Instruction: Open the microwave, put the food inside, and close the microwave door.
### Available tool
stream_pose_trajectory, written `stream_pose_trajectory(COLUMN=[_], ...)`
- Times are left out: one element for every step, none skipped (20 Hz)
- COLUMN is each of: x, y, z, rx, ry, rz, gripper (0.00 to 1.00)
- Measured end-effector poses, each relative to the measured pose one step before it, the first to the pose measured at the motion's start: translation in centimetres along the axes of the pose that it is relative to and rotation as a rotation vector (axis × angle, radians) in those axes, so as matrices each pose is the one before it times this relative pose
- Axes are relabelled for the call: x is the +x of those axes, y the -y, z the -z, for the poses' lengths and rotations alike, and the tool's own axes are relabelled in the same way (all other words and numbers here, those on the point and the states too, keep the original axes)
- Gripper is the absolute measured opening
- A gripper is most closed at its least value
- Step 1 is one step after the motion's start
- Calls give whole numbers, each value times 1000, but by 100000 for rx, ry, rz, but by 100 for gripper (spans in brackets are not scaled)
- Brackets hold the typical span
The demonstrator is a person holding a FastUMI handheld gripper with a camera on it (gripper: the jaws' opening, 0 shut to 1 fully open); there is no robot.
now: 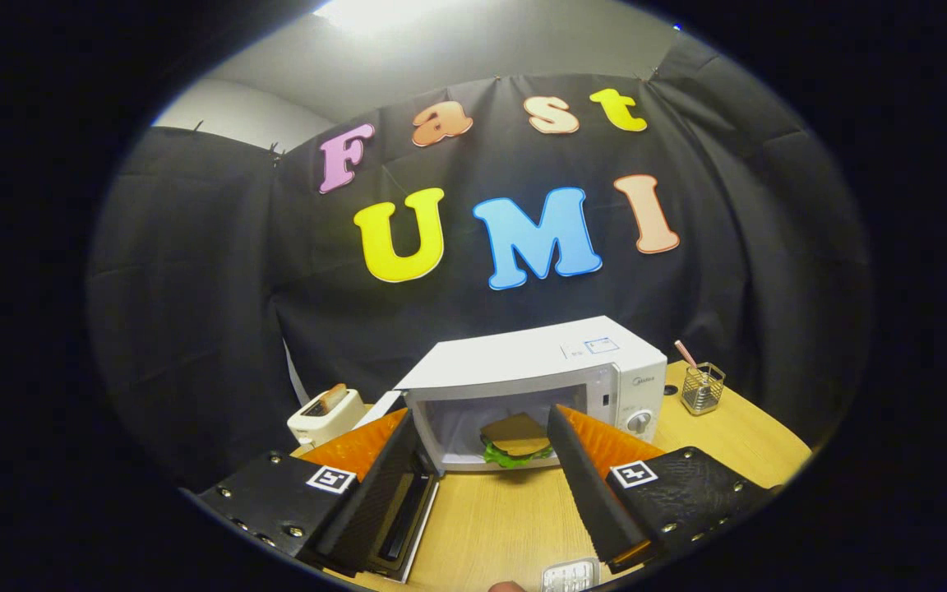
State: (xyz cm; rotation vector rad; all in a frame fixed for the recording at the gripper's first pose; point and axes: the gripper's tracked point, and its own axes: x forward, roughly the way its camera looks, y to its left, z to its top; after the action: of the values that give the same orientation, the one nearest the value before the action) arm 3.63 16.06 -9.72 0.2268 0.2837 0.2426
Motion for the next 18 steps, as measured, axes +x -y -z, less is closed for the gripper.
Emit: stream_pose_trajectory(x=[-607,-470,-474,-353,-354,-296,-221,-202,-69,-61,-101,-58,-32,88,119,177,181,-62], y=[-716,-908,-929,-827,-967,-918,-760,-955,-866,-931,-851,-832,-1105,-1121,-1030,-933,-732,-313], z=[-335,-468,-243,-183,-271,-297,-110,-302,-276,-282,-182,-194,-67,34,140,182,93,-10], rx=[-584,-360,-503,-62,1,75,20,-160,-236,-579,-1030,-874,-685,-220,-160,-345,-610,242], ry=[757,1137,618,603,628,473,231,402,559,568,270,466,247,-171,-494,-524,-281,505], rz=[-1801,-2448,-2380,-2393,-2438,-2321,-2075,-2380,-2267,-2679,-2120,-1961,-2890,-3234,-3158,-3097,-2084,-232], gripper=[97,97,97,97,97,97,97,95,91,84,82,70,63,61,61,61,61,43])
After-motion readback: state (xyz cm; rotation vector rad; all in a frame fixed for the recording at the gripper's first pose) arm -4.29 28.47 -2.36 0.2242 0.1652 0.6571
